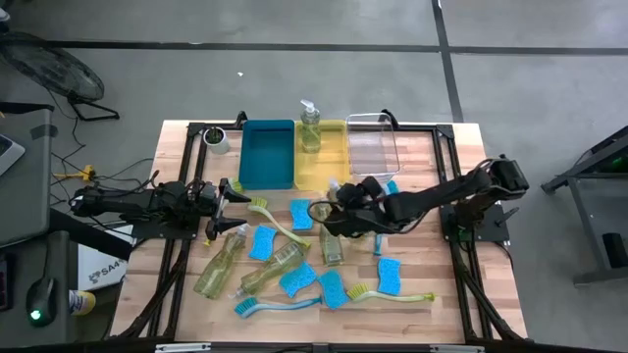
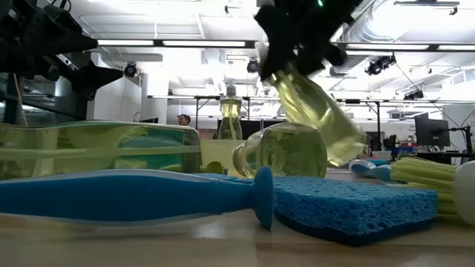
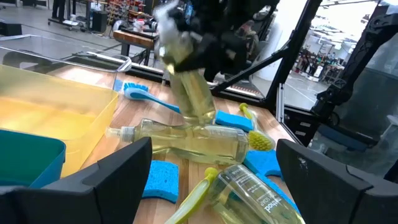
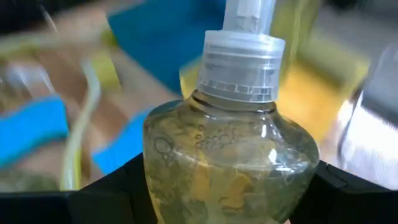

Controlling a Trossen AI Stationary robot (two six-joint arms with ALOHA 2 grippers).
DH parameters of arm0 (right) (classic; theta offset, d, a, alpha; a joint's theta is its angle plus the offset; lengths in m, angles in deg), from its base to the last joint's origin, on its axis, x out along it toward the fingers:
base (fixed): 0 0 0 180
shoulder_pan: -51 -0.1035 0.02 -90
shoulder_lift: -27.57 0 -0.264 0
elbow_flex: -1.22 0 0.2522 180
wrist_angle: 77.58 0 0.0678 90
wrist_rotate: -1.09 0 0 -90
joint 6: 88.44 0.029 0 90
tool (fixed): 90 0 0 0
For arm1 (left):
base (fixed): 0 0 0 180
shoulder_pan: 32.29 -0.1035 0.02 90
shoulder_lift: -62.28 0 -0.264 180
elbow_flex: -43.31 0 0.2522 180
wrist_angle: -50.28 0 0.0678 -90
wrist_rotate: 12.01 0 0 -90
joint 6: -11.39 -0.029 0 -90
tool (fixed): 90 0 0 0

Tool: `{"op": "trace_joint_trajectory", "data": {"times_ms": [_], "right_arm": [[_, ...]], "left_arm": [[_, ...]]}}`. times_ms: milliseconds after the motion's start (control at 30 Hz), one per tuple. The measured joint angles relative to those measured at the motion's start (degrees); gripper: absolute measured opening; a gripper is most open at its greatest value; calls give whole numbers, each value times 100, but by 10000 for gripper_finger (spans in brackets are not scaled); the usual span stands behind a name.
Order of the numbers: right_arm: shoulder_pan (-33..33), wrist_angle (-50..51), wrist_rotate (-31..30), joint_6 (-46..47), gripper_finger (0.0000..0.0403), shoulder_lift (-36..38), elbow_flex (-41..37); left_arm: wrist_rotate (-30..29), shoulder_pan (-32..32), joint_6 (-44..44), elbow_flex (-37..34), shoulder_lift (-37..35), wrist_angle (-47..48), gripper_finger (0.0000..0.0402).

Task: Pick & Place Kitchen Sink Supplies
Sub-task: Put the dishwashing liquid into the yellow bin

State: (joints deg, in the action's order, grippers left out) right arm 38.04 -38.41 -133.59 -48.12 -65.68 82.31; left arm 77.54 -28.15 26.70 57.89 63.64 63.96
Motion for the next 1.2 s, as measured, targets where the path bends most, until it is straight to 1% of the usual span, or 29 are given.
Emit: {"op": "trace_joint_trajectory", "data": {"times_ms": [67,233,333,400,467,567,633,767,867,933,1033,1200], "right_arm": [[-4,-500,-380,-588,248,37,0],[95,-1922,-1225,-2394,248,38,1],[288,-2578,-1524,-3327,248,33,2],[454,-2830,-1619,-3743,248,29,2],[636,-3156,-1602,-3998,248,27,-18],[903,-4026,-1462,-4287,248,27,-313],[1058,-4731,-1315,-4626,248,-14,-601],[1306,-6411,-1206,-5350,248,-126,-1114],[1515,-7322,-827,-5570,248,-256,-1335],[1661,-7667,-651,-5695,248,-373,-1399],[1899,-7844,-610,-5704,248,-473,-1403],[2427,-7867,-283,-5290,248,-596,-1403]], "left_arm": [[0,1,0,0,0,0,340],[0,2,0,0,-2,0,340],[0,1,0,0,-1,0,340],[0,0,0,0,-1,0,340],[0,1,0,0,-1,0,340],[0,2,0,0,0,0,340],[0,0,0,0,0,0,340],[-2,0,0,0,-1,-1,340],[0,0,0,0,-2,0,340],[0,2,0,0,-1,0,340],[0,0,0,0,0,0,340],[0,2,0,0,0,0,340]]}}
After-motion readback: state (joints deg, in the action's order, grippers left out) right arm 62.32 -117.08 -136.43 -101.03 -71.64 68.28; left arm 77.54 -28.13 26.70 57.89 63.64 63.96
